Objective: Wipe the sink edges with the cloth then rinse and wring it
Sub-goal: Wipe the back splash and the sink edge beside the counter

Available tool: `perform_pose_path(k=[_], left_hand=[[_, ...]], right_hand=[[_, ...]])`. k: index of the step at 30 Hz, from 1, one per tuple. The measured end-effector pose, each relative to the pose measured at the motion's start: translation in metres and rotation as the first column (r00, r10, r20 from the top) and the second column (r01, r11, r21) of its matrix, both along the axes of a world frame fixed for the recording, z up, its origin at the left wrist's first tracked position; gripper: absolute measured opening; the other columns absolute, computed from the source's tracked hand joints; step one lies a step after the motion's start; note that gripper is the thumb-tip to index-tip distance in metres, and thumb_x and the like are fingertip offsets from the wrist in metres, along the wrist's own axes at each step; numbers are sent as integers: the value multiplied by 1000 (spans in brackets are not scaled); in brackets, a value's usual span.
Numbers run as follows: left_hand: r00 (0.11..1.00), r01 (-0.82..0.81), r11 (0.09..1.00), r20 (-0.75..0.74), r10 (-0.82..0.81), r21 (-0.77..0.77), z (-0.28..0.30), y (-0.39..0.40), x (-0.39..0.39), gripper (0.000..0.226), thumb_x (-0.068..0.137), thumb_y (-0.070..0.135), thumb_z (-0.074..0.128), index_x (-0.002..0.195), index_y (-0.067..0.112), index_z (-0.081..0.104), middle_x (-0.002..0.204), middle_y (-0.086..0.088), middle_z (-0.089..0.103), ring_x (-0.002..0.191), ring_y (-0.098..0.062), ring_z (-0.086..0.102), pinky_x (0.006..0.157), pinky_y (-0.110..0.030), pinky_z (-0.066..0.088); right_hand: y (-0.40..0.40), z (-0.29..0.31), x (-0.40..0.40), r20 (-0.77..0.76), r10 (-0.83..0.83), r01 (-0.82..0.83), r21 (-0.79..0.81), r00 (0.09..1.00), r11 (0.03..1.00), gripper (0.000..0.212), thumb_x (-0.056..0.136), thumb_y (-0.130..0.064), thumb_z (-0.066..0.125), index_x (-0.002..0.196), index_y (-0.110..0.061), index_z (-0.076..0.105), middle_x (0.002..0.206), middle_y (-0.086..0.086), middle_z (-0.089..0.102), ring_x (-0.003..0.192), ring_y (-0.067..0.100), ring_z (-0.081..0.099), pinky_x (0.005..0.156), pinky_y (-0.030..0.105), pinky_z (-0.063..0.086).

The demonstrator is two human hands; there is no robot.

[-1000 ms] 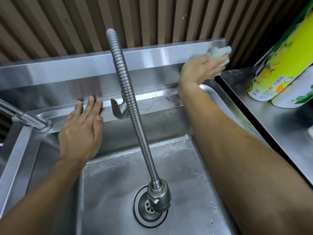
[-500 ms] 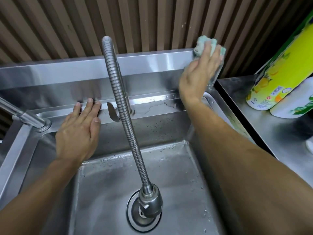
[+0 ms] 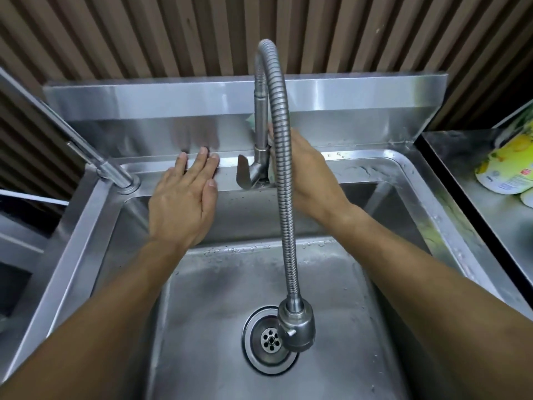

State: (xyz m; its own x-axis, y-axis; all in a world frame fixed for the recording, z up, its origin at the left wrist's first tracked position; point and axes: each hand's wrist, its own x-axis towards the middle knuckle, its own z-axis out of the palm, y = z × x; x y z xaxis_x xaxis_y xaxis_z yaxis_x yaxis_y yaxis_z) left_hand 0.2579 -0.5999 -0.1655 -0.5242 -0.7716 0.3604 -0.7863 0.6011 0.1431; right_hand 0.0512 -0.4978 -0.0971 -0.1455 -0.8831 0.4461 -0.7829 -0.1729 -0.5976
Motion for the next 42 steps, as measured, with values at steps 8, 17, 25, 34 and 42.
perform_pose_path(k=[8,17,25,34,42], left_hand=[[1000,-1,1000,-16,1,-9,-1,0,0,53,107,35,24,158,27,36,162,3,36,154,-29,28,121,-47,31],[1000,-3,1000,-22,3,-14,-2,0,1,52,108,36,22,158,28,35,161,4,35,154,-28,27,122,-46,30],[999,-11,999,-42,10,-41,-6,-2,-1,51,108,34,26,157,27,38,160,4,39,153,-28,29,120,-46,32],[999,-15,1000,-32,14,-28,-5,-1,0,51,108,35,25,157,27,37,161,3,38,154,-28,28,122,-46,30],[999,-9,1000,35,8,25,4,4,1,55,108,38,18,160,28,30,164,3,31,156,-29,20,126,-44,17]], right_hand=[[-6,-16,7,-197,-46,53,31,979,998,19,107,-21,36,118,-28,50,122,9,53,109,15,57,100,44,51],[-5,9,-16,398,-363,247,313,842,917,13,102,-28,49,105,-22,60,100,4,70,80,17,70,67,42,61],[13,3,-28,-412,-103,74,-85,906,994,25,101,-13,50,122,-5,60,132,14,56,121,28,49,105,41,39],[11,-34,-8,-461,-194,381,356,866,853,62,107,-33,19,164,-14,3,172,5,0,159,28,-2,128,50,1],[15,-27,-21,-529,12,188,322,848,928,62,109,-43,13,164,-14,15,171,7,14,159,26,2,130,46,4]])
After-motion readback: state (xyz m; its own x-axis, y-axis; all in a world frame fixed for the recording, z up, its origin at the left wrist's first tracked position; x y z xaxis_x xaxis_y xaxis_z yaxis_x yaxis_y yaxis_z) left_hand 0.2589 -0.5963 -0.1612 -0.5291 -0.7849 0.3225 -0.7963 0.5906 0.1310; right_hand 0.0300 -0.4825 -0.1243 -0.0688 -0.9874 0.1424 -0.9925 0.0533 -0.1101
